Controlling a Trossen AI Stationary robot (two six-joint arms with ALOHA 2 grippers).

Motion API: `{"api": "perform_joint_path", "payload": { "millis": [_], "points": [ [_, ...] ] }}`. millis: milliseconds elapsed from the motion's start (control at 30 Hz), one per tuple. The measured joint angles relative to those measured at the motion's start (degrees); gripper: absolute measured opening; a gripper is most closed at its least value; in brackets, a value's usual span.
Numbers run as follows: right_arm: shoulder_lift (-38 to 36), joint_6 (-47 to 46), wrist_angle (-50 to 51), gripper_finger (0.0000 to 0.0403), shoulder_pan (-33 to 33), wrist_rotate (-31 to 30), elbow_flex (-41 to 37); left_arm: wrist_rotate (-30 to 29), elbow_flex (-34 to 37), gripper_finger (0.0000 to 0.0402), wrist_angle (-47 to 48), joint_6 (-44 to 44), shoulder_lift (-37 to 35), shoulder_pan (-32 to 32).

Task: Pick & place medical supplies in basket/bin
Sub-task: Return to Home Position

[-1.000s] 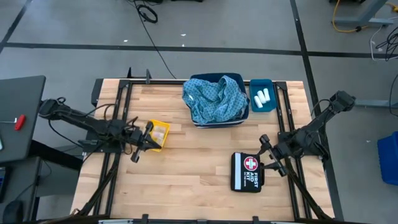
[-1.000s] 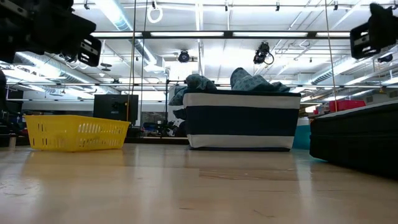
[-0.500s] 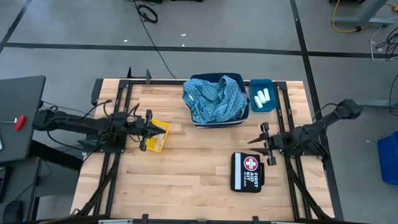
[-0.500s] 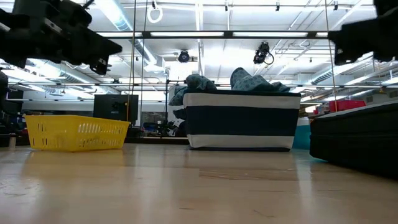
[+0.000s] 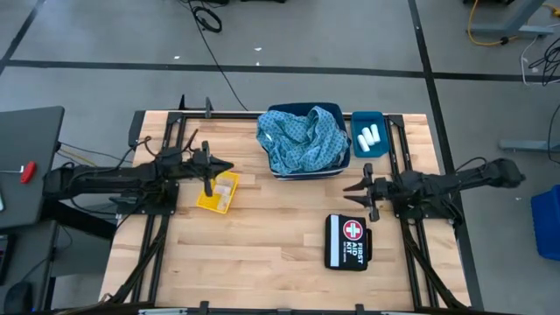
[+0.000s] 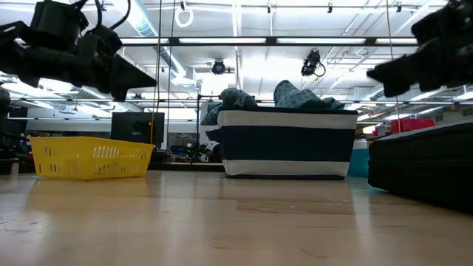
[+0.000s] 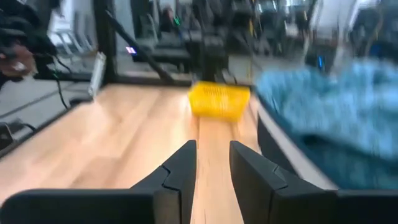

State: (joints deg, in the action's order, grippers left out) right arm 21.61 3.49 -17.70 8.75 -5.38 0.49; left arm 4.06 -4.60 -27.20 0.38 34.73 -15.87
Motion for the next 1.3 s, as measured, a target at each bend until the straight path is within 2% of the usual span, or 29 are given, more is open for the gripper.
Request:
{"api": "perform_joint_path", "payload": {
  "millis": [200, 400, 467, 533, 700, 800, 867, 1167, 1300],
  "points": [
    [0.15, -7.7, 9.2, 0.0102, -2.35, 0.15, 0.0, 0.81, 0.0, 0.0003, 4.97, -0.28, 1.33, -0.64],
    [0.13, -10.17, 10.61, 0.0102, -2.35, 0.17, 0.0, -5.26, 0.0, 0.0003, 8.48, -0.7, 1.33, -0.64],
    [0.14, -10.19, 10.65, 0.0102, -2.35, 0.17, 0.0, -5.39, 0.0, 0.0003, 8.53, 0.12, 1.19, -0.62],
    [0.13, -10.26, 10.69, 0.0102, -2.35, 0.23, 0.0, -3.06, 0.0, 0.0003, 7.62, 0.95, 0.07, -0.14],
    [0.13, -11.01, 11.61, 0.0102, -2.35, 0.32, 0.0, 8.08, 0.0, 0.0003, 7.38, 3.56, -5.52, 2.69],
    [0.13, -11.3, 12.0, 0.0102, -2.35, 0.32, 0.0, 8.6, 0.0, 0.0003, 8.95, 3.52, -10.47, 4.73],
    [0.11, -11.42, 11.99, 0.0102, -2.35, 0.31, 0.0, 6.66, 0.0, 0.0003, 11.26, 3.1, -14.01, 6.11],
    [0.11, -11.48, 11.98, 0.0102, -2.35, 0.28, -0.02, -11.56, 0.1, 0.0003, 18.95, 0.98, -26.07, 16.06],
    [0.13, -11.66, 11.87, 0.0102, -2.35, 0.26, -0.02, -15.52, 4.02, 0.0003, 17.42, 2.02, -29.96, 21.13]
  ]
}}
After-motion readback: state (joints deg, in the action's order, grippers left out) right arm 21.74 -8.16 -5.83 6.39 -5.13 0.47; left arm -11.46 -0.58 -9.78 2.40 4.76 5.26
